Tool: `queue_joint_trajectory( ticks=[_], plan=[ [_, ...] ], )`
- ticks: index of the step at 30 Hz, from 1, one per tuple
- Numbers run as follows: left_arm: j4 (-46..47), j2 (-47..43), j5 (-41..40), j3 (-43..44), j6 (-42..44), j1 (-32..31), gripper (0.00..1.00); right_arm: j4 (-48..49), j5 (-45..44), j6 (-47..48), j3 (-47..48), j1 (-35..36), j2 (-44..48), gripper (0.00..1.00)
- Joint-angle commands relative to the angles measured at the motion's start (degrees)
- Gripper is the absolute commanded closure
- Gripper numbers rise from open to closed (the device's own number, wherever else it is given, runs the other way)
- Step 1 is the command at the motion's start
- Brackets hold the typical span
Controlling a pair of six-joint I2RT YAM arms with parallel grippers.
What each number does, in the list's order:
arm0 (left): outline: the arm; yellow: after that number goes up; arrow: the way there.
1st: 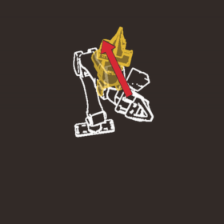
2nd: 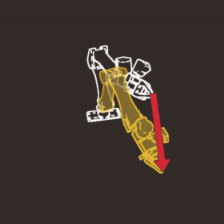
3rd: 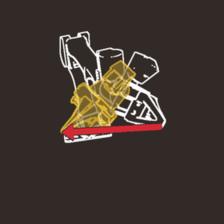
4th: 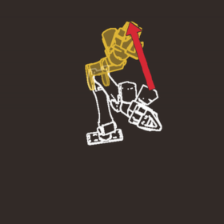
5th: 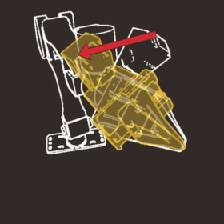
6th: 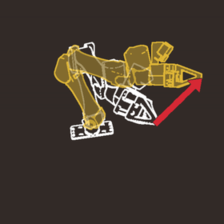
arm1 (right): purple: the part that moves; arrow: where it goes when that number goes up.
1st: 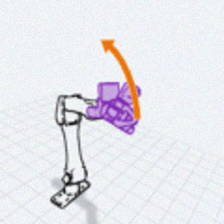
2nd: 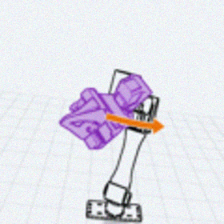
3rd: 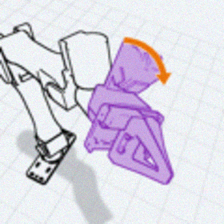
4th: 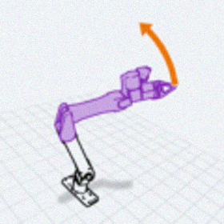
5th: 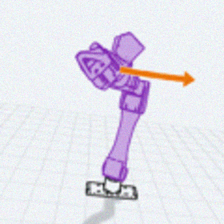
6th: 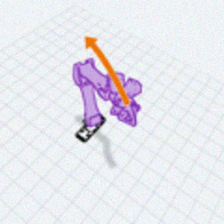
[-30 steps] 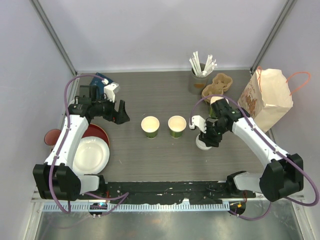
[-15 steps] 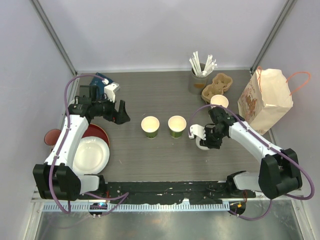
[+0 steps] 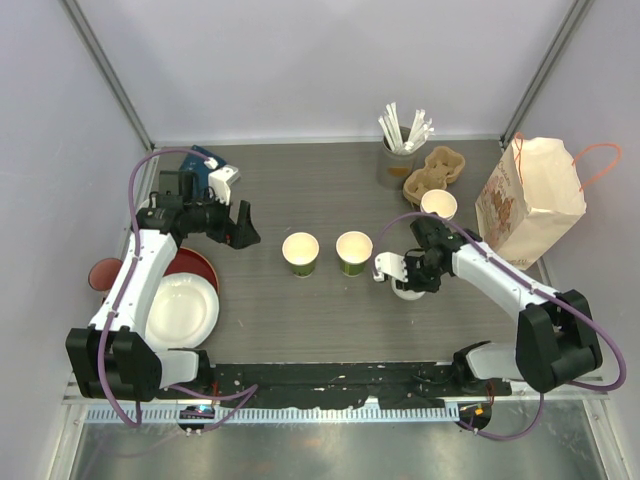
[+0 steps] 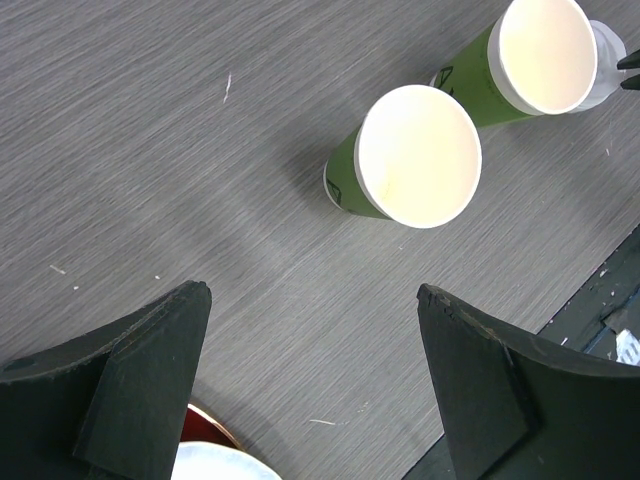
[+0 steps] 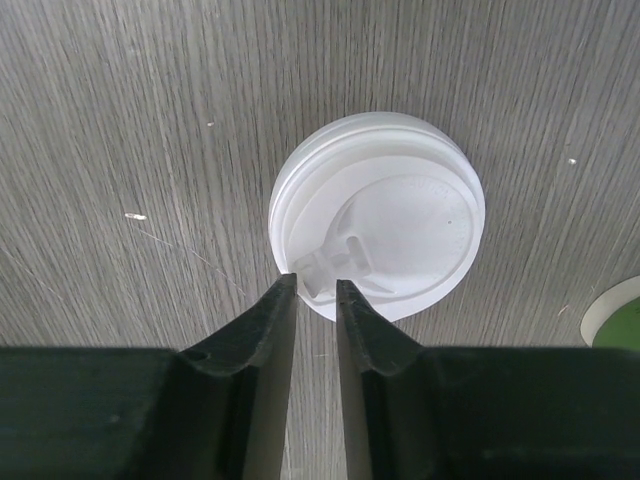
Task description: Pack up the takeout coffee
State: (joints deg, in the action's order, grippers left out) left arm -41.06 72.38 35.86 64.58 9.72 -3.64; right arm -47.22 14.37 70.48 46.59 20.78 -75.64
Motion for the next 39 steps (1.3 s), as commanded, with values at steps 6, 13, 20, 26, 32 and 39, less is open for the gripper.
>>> queue_joint_trajectory(
  ticks=[6,13,20,26,32,39],
  plan=[
    [0.01,-0.04,1.32,1.96,1.27,-0.05,0.1,-0.85,-2.42,0.8,-0.01,1.2,-1.27,0.8],
    [-0.6,-0.13,1.15,2.31,1.89,-0.14,0.1,-1.12,-2.42,0.8,-0.01,1.46,-1.71,0.86],
    [-0.78,0.22,1.15,2.66,1.89,-0.14,0.1,-2.96,-1.8,0.36,1.66,1.99,-0.66,0.99],
    [-0.87,0.57,1.06,3.19,1.8,-0.14,0.1,-4.8,-0.75,-1.92,4.91,1.99,1.54,0.99],
    [-0.95,0.57,1.06,3.45,1.71,-0.05,0.1,-7.09,-1.36,-4.2,9.3,1.99,2.86,0.99],
    [-0.95,1.01,0.45,3.54,1.36,-0.14,0.1,-9.55,-2.51,-6.49,16.5,2.34,5.58,0.99]
  ],
)
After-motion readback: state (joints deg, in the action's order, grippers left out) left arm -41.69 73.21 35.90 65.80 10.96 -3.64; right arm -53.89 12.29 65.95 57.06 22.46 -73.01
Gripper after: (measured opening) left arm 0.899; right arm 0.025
